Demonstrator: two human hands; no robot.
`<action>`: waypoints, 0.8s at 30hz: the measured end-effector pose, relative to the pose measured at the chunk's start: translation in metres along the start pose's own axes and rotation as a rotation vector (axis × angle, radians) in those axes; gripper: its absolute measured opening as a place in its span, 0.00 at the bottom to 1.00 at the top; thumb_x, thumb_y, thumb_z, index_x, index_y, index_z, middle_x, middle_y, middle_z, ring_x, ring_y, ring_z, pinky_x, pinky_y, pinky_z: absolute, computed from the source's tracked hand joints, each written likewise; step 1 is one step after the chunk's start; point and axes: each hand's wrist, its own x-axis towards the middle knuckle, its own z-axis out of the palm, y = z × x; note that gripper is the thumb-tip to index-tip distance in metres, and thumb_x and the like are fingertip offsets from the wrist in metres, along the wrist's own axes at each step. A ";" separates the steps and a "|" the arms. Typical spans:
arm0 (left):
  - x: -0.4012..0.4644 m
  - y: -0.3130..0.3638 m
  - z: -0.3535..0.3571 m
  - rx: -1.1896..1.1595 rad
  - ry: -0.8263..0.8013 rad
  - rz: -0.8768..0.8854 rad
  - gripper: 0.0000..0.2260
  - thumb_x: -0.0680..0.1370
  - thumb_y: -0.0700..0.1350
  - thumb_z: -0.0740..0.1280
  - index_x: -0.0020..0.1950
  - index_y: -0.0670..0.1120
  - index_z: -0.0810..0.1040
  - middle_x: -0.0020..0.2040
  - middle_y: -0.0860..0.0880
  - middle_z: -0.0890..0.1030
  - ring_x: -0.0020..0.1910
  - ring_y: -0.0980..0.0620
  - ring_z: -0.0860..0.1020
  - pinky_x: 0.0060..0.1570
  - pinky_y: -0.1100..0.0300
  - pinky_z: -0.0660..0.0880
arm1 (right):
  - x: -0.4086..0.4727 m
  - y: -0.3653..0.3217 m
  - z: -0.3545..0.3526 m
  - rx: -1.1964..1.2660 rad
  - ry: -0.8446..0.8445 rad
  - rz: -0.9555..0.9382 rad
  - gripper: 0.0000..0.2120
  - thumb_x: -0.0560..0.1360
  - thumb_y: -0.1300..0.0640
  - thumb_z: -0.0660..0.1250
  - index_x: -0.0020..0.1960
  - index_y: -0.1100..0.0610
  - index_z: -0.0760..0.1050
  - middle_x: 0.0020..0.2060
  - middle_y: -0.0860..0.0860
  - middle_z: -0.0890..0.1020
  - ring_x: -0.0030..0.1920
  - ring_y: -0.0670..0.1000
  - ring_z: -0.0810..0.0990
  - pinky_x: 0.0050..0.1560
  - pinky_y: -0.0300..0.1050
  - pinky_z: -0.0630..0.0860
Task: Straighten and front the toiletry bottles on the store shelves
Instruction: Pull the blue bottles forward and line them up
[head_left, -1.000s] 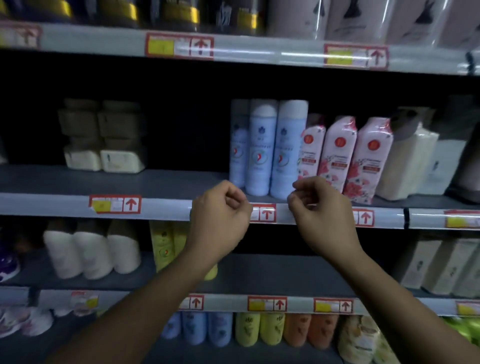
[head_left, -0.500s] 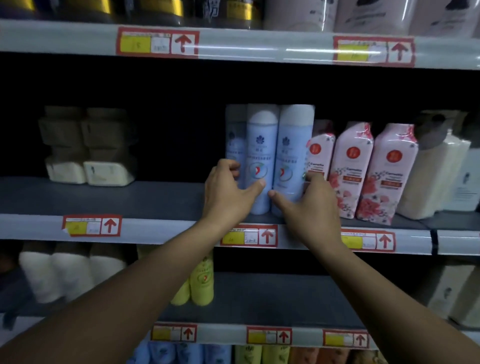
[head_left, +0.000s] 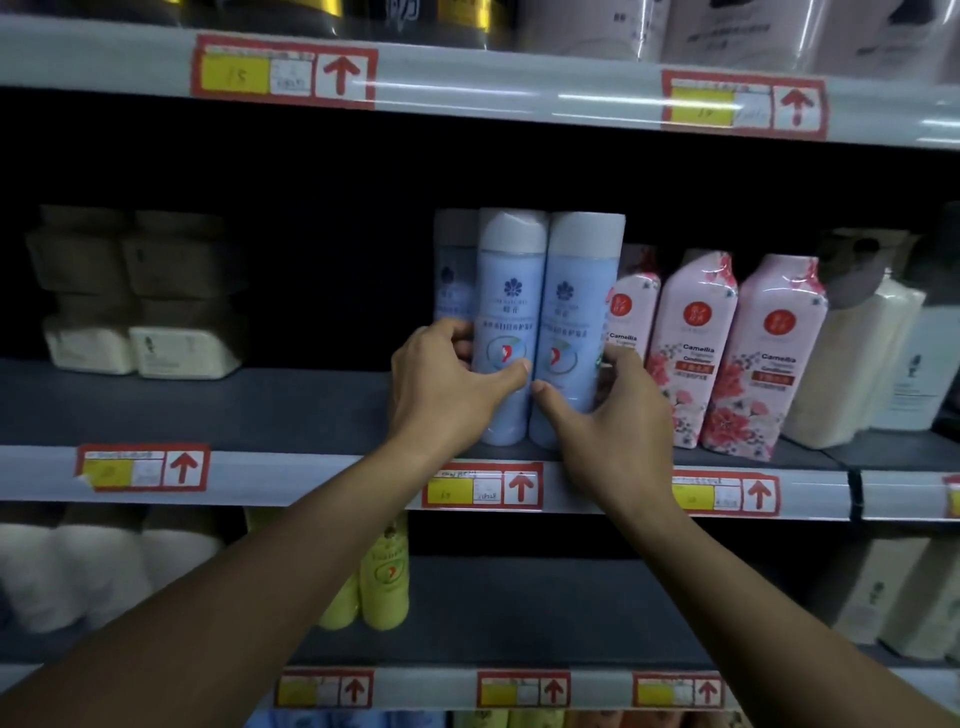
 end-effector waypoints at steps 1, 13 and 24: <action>-0.003 0.001 -0.002 -0.007 0.012 0.003 0.18 0.65 0.56 0.83 0.50 0.53 0.82 0.44 0.56 0.85 0.39 0.63 0.82 0.39 0.66 0.80 | -0.003 0.000 -0.001 0.031 0.005 -0.012 0.24 0.70 0.42 0.78 0.62 0.46 0.75 0.53 0.42 0.83 0.52 0.44 0.83 0.52 0.52 0.83; -0.054 0.024 -0.061 -0.259 0.216 0.104 0.19 0.69 0.54 0.81 0.55 0.52 0.82 0.45 0.60 0.85 0.44 0.63 0.84 0.43 0.66 0.80 | -0.040 -0.012 -0.050 0.274 0.160 -0.179 0.20 0.74 0.50 0.78 0.62 0.52 0.75 0.55 0.48 0.84 0.56 0.50 0.84 0.54 0.54 0.82; -0.128 0.010 -0.085 -0.272 0.005 -0.018 0.20 0.66 0.49 0.84 0.54 0.56 0.81 0.48 0.58 0.86 0.46 0.61 0.85 0.40 0.65 0.82 | -0.111 -0.007 -0.084 0.299 -0.025 -0.075 0.17 0.73 0.54 0.78 0.59 0.49 0.78 0.51 0.41 0.85 0.51 0.41 0.84 0.44 0.38 0.82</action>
